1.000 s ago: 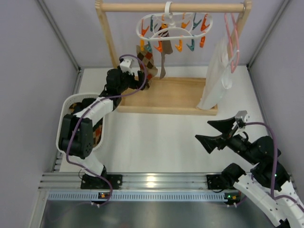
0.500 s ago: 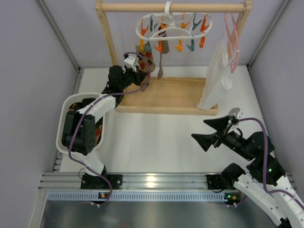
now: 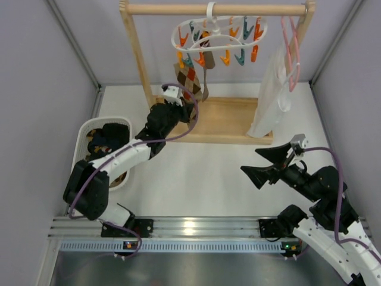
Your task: Remove the socks clipped to the hanger
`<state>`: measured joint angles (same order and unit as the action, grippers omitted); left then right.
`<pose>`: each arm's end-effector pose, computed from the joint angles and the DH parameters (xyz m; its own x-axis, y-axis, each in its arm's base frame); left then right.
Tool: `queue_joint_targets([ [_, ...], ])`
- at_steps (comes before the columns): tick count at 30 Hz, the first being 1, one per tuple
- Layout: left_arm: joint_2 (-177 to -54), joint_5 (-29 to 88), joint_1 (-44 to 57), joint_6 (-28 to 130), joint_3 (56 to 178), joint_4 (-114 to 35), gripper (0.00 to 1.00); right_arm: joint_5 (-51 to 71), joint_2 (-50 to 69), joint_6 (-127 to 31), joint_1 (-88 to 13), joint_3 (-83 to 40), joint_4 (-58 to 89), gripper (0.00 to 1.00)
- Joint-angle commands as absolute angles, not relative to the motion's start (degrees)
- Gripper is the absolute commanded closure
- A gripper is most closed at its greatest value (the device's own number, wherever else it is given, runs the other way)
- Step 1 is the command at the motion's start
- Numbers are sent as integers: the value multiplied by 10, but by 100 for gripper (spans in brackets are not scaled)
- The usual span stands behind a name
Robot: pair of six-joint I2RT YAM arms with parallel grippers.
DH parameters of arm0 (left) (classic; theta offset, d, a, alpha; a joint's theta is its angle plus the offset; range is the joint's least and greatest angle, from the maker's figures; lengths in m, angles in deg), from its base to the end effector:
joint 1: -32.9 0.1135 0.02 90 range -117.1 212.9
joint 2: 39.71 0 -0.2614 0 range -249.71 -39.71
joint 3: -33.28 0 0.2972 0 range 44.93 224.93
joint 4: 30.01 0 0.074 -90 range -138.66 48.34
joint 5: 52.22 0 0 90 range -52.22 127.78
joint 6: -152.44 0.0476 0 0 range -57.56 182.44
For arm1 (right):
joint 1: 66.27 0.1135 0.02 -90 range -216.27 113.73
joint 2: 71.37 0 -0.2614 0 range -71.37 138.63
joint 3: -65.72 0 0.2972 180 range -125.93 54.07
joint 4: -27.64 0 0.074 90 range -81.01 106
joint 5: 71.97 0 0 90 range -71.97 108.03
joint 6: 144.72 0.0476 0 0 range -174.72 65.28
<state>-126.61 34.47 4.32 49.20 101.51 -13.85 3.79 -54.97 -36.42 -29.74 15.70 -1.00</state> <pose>0.3577 -0.1980 0.2741 -0.1584 -0.1741 -0.9719 0.5054 0.8313 -0.2313 0.1026 0.0906 0.3623 -0.1768 0.2478 -0.9525 -0.7566 0.5848 0.2925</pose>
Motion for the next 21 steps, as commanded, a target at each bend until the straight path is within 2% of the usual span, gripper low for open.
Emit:
queue_joint_targets([
  [1,-1206,509,-38,473,993,-119,100,53,-549,-345,-294,122,22,1],
  [6,-1231,722,-150,514,1048,-203,100,94,-530,-344,-294,90,10,1],
  [10,-1272,816,-231,545,1098,-236,100,126,-501,-355,-293,33,-8,1],
  [16,-1344,926,-293,609,1193,-264,100,208,-445,-355,-294,-68,-32,0],
  [21,-1409,998,-323,714,1275,-263,100,236,-341,-390,-293,-193,-56,1],
])
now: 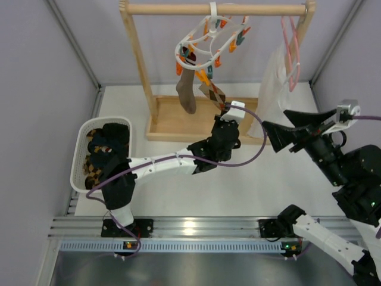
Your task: Remove the socks clipped to the hanger
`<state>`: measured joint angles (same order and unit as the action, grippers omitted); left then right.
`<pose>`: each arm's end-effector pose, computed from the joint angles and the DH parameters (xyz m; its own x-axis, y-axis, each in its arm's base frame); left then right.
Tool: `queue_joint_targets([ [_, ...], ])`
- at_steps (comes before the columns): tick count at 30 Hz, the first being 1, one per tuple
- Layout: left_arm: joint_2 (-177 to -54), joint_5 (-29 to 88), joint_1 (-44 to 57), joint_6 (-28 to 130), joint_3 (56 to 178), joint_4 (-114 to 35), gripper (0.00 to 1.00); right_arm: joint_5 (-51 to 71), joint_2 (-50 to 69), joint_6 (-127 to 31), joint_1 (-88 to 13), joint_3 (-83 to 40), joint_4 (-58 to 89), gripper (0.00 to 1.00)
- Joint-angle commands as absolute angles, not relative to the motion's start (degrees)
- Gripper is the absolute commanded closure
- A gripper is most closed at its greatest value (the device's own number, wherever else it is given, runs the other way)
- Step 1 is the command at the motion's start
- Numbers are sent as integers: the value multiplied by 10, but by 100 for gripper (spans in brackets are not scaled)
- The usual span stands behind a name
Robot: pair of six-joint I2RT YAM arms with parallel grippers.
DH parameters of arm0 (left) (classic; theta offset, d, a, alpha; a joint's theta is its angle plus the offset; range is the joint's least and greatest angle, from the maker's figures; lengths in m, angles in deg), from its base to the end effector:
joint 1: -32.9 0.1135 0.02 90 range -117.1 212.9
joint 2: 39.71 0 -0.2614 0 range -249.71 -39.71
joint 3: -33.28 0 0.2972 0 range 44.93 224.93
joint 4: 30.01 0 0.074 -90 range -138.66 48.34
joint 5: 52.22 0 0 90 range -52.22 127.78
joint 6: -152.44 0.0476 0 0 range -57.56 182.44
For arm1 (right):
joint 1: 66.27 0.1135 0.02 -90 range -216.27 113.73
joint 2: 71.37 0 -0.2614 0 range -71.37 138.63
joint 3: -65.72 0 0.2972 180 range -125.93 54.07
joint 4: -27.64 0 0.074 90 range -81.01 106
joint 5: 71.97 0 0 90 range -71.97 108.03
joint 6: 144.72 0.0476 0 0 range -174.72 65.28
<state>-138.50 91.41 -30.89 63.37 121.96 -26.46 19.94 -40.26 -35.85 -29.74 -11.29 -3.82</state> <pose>0.2349 -0.3905 0.3080 -0.0475 0.1184 -0.9918 0.1795 0.9778 0.1081 0.0980 0.0706 0.4923 0.0056 0.4064 -0.9137 -0.6032 0.7301 0.3211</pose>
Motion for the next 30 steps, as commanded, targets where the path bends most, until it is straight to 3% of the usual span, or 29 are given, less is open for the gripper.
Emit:
queue_joint_targets([
  [1,-1417,1001,-330,725,1287,-263,100,236,-318,-400,-293,-215,-70,0],
  [5,-1460,1004,-342,780,1346,-262,100,223,-184,-427,-294,-319,-103,1],
  [12,-1549,1044,-351,891,1436,-262,100,192,-13,-461,-291,-501,-177,11],
  [20,-1599,1040,-364,950,1492,-261,100,329,106,-542,-231,-589,-211,16],
  [30,-1602,1038,-366,948,1504,-261,100,482,150,-623,-181,-597,-200,20],
])
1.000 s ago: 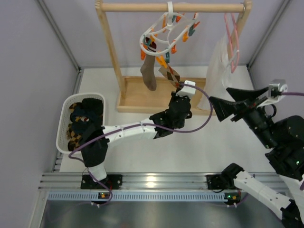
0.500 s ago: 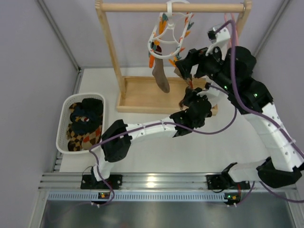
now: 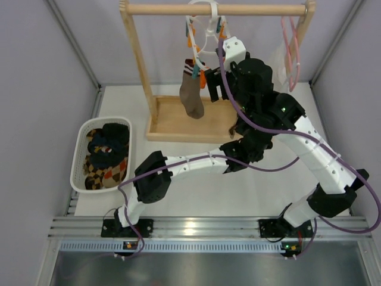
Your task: Remove the socks clipped to the hanger
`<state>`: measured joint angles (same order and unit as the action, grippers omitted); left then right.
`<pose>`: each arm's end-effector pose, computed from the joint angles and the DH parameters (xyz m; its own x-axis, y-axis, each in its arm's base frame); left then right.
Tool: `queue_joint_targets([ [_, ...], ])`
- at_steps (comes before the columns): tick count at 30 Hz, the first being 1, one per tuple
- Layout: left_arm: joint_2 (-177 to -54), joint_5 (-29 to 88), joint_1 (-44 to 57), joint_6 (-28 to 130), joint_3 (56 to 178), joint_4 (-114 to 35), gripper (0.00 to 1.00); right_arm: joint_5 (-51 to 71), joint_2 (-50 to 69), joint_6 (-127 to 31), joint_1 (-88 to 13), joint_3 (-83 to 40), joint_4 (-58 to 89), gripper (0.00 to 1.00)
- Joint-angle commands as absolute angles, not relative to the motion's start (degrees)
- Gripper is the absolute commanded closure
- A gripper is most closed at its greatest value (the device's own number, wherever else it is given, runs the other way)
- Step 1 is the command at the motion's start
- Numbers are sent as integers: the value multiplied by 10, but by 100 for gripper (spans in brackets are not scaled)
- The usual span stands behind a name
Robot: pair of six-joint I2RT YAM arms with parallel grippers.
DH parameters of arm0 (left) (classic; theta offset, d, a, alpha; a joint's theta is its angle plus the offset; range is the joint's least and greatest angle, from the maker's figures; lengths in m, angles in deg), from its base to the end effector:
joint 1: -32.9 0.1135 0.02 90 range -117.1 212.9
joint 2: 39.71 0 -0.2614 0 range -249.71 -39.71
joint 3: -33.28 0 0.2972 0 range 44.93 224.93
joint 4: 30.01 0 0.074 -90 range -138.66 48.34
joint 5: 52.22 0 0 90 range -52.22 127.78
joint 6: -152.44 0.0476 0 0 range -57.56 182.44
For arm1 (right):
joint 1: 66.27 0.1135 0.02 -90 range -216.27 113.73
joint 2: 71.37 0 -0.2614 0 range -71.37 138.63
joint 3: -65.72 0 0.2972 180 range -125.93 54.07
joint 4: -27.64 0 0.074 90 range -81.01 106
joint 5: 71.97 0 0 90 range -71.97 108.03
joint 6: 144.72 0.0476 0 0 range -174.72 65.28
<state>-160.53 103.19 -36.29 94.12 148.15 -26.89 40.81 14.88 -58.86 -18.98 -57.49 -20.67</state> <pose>0.2334 -0.4924 0.3025 0.0199 0.5628 -0.8264 0.0656 0.8240 0.5627 0.2550 0.2491 0.5298 -0.1028 -0.2095 -0.9724 -0.4285 0.8915 -0.1468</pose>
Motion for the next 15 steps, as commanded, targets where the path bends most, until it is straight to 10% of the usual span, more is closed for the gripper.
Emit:
queue_joint_targets([
  [1,-1602,1036,-366,948,1504,-261,100,484,152,-628,-181,-594,-199,21],
  [15,-1606,1037,-367,931,1504,-262,100,460,81,-617,-181,-511,-144,27],
])
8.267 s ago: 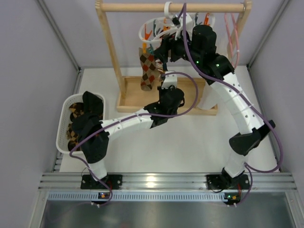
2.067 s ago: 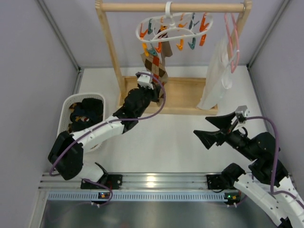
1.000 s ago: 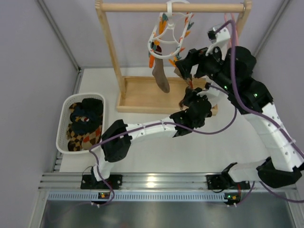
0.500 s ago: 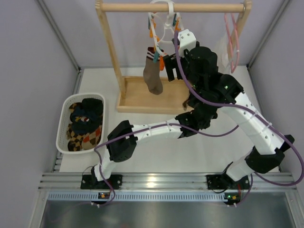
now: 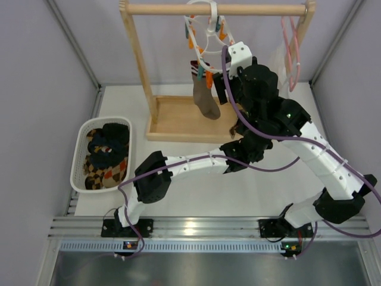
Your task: Remove the socks clipped to the hanger
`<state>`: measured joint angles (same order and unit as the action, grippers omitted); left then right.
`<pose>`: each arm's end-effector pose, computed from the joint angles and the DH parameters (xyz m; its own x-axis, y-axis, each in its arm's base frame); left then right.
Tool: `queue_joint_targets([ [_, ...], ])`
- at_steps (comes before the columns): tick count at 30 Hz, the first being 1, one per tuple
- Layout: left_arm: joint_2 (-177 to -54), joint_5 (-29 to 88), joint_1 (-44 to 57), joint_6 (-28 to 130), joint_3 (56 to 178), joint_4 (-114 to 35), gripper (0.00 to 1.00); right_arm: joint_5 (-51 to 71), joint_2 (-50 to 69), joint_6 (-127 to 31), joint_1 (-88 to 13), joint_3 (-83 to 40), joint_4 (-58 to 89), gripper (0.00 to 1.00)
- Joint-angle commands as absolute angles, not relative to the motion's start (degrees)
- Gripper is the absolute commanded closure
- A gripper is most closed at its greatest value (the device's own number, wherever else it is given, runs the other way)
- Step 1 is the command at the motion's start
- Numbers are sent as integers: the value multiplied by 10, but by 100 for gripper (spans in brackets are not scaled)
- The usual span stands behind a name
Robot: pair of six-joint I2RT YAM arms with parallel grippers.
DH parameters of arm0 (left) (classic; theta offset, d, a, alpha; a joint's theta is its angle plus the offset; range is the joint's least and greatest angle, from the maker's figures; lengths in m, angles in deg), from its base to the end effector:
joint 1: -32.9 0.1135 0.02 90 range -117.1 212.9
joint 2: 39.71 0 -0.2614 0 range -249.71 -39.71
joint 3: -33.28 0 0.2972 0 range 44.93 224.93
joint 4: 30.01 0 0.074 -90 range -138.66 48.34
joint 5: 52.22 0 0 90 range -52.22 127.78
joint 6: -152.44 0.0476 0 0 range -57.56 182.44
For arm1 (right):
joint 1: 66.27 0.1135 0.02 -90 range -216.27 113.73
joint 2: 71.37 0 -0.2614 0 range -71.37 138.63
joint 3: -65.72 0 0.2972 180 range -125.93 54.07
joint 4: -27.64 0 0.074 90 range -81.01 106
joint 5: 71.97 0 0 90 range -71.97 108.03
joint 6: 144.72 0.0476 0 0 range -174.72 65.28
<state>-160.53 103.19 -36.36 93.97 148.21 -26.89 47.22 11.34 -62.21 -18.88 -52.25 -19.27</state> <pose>0.2329 -0.4927 0.3030 0.0207 0.5598 -0.8284 0.0665 0.8260 0.5598 0.2491 0.2365 0.5210 -0.0939 -0.2702 -0.9582 -0.3342 0.9152 -0.2253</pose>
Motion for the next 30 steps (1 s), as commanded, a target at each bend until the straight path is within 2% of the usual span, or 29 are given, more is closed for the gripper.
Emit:
queue_joint_targets([
  [1,-1605,1037,-368,927,1501,-262,100,460,85,-620,-181,-512,-147,27],
  [21,-1597,1038,-377,909,1495,-262,100,529,166,-667,-199,-575,-136,32],
  [24,-1595,1036,-377,905,1492,-262,100,530,169,-670,-202,-575,-124,39],
  [30,-1590,1033,-378,898,1480,-262,100,548,177,-682,-202,-580,-107,46],
])
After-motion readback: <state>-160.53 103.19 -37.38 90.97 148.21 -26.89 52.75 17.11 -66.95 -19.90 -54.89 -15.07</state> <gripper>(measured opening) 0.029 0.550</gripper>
